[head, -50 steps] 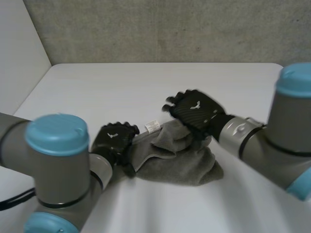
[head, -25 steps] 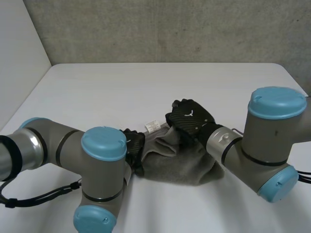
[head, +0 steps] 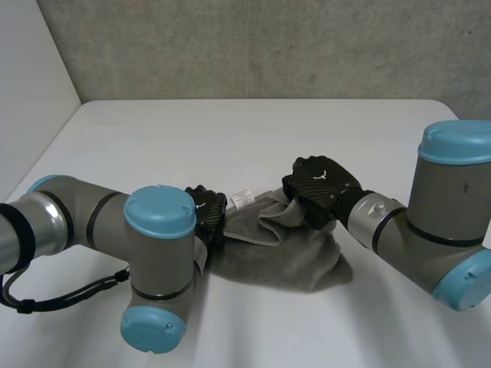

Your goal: Fold the towel.

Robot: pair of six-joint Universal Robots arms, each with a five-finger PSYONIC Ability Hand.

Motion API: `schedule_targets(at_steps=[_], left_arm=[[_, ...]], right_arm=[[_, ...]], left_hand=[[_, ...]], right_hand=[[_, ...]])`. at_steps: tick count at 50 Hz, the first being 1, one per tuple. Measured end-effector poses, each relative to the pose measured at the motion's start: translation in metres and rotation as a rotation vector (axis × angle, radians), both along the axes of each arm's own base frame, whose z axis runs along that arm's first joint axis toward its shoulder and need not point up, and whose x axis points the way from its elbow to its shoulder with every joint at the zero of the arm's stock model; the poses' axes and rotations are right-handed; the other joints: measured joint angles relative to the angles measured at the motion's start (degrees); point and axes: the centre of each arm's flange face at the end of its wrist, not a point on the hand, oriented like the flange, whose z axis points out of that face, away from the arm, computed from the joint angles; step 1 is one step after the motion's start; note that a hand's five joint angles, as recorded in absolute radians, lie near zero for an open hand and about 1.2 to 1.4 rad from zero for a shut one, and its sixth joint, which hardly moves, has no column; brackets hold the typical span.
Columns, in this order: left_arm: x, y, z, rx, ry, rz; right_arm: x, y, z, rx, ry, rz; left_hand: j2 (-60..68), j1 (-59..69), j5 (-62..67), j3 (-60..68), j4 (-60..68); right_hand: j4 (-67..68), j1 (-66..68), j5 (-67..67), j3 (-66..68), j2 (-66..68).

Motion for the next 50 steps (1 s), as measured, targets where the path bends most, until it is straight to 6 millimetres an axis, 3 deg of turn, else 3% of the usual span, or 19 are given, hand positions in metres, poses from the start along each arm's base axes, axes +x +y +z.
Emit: schedule_targets(at_steps=[4,12,17,20,22,26,28,30,33,37,45,50], left_arm=[[0.002,-0.003,0.001,0.000,0.002,0.005],[0.003,-0.020,0.017,-0.060,0.041,0.024],[0.005,-0.060,0.059,-0.232,0.077,0.024],[0.009,-0.083,0.101,-0.383,0.089,0.017],[0.012,-0.093,0.141,-0.517,0.109,0.016],[0.023,-0.092,0.208,-0.718,0.162,0.029],[0.031,-0.085,0.230,-0.784,0.185,0.038],[0.040,-0.078,0.242,-0.820,0.197,0.049],[0.051,-0.070,0.241,-0.821,0.190,0.052],[0.064,-0.062,0.214,-0.754,0.146,0.029],[0.083,-0.034,0.114,-0.471,0.015,-0.060],[0.088,-0.013,0.072,-0.332,-0.033,-0.101]], right_arm=[[-0.004,0.001,0.005,0.013,0.007,0.000],[0.000,-0.005,0.014,-0.024,0.020,0.050],[0.014,-0.030,0.044,-0.192,-0.011,0.085],[0.022,-0.050,0.086,-0.356,-0.078,0.063],[0.023,-0.060,0.130,-0.498,-0.168,0.021],[0.012,-0.065,0.200,-0.675,-0.366,-0.054],[0.000,-0.064,0.223,-0.713,-0.456,-0.078],[-0.013,-0.065,0.229,-0.711,-0.510,-0.089],[-0.030,-0.065,0.219,-0.670,-0.520,-0.092],[-0.046,-0.062,0.185,-0.584,-0.467,-0.088],[-0.063,-0.033,0.065,-0.339,-0.227,-0.039],[-0.068,-0.014,0.012,-0.234,-0.104,-0.011]], left_hand=[[15.48,13.54,15.12,0.00,0.00],[16.22,13.56,15.80,0.00,0.00],[16.40,13.79,15.80,0.00,0.00],[16.40,13.82,15.80,0.00,0.00],[16.40,13.98,15.80,0.00,0.00],[16.40,13.99,15.80,0.00,0.00],[16.41,13.99,15.81,0.00,0.00],[16.41,13.99,15.87,0.00,0.00],[16.61,13.99,16.11,0.00,0.00],[16.70,13.99,16.12,0.00,0.00],[16.81,13.99,16.69,0.00,0.00],[17.10,13.99,17.20,0.00,0.00]], right_hand=[[0.00,0.00,0.00,0.00,0.00],[0.00,0.00,0.00,0.00,0.00],[0.00,0.01,0.15,0.00,0.01],[0.00,0.01,0.15,0.00,0.04],[0.00,0.02,0.15,0.00,0.84],[0.00,0.02,0.15,0.00,0.86],[0.00,0.02,0.16,0.00,0.86],[0.00,0.02,0.21,0.00,0.88],[0.00,0.02,0.21,0.00,2.41],[0.00,0.13,0.21,0.00,3.36],[0.00,0.14,0.74,0.00,3.36],[0.00,0.14,1.21,0.00,3.36]])
